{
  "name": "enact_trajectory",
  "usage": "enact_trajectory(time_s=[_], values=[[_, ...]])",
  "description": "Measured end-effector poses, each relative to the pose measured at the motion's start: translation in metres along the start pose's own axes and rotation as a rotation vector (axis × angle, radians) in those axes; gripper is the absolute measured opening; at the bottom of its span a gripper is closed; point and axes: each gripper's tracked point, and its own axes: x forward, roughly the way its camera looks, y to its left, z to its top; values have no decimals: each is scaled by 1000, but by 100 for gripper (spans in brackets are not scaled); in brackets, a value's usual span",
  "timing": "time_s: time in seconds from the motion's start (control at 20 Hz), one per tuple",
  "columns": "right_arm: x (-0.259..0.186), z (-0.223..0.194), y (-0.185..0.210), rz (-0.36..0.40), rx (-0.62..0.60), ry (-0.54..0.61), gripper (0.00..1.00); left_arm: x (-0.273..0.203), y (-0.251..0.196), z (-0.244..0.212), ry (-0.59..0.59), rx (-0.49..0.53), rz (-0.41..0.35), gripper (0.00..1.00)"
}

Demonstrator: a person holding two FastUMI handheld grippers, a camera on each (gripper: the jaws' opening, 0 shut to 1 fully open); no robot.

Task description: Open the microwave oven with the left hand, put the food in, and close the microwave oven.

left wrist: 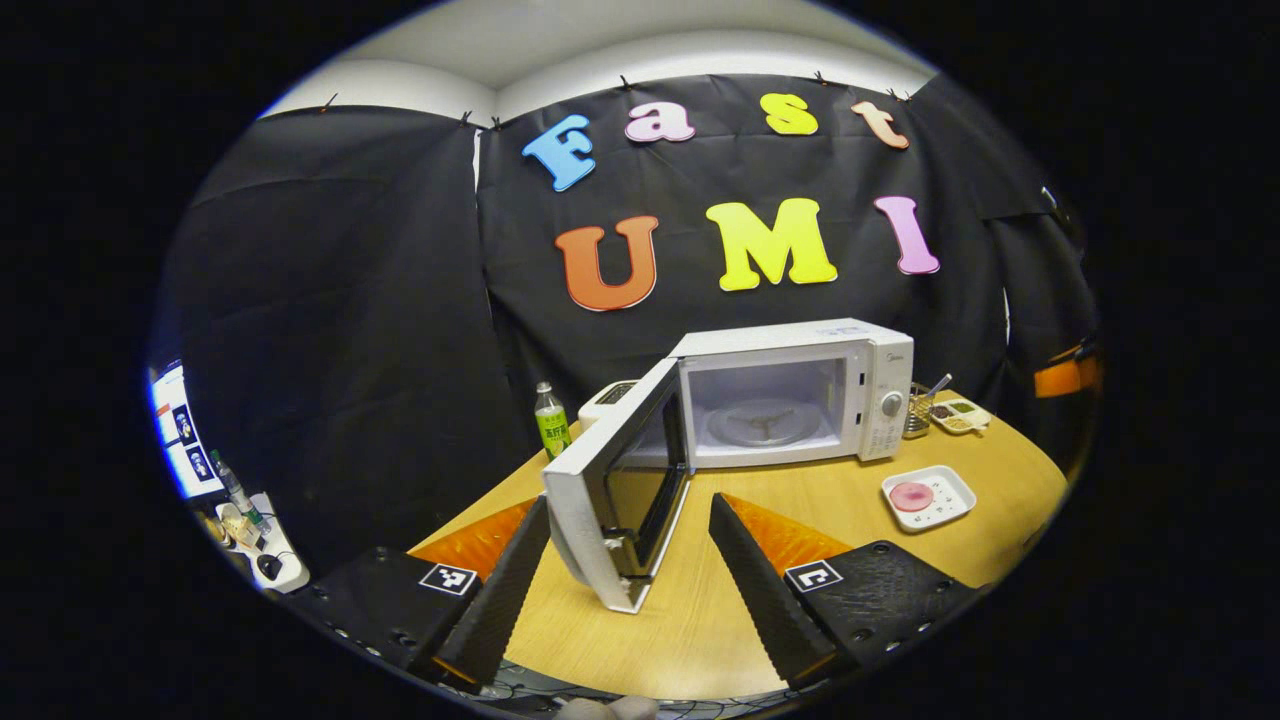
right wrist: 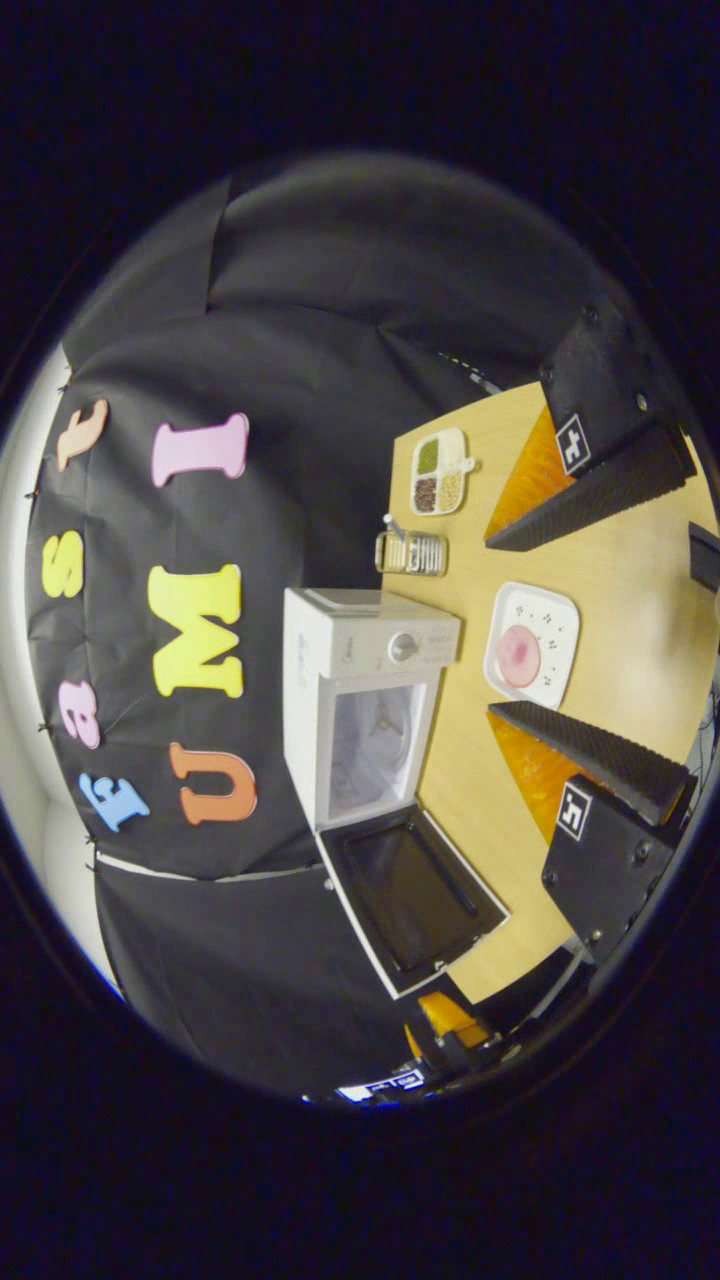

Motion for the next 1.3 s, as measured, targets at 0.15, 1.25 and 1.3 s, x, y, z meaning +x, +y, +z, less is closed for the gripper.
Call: enact_trajectory(time_s=[0.15, 1.25, 1.3], values=[[48, -26, -26, 36, 52, 98, 86, -1, -31, 19, 5, -15, 9, 96], [179, -126, -19, 169, 410, 747, 47, 21, -84, 48, 47, -51, 70, 96], [180, -129, -18, 156, 419, 769, 46, 21, -77, 46, 46, -52, 74, 96]])
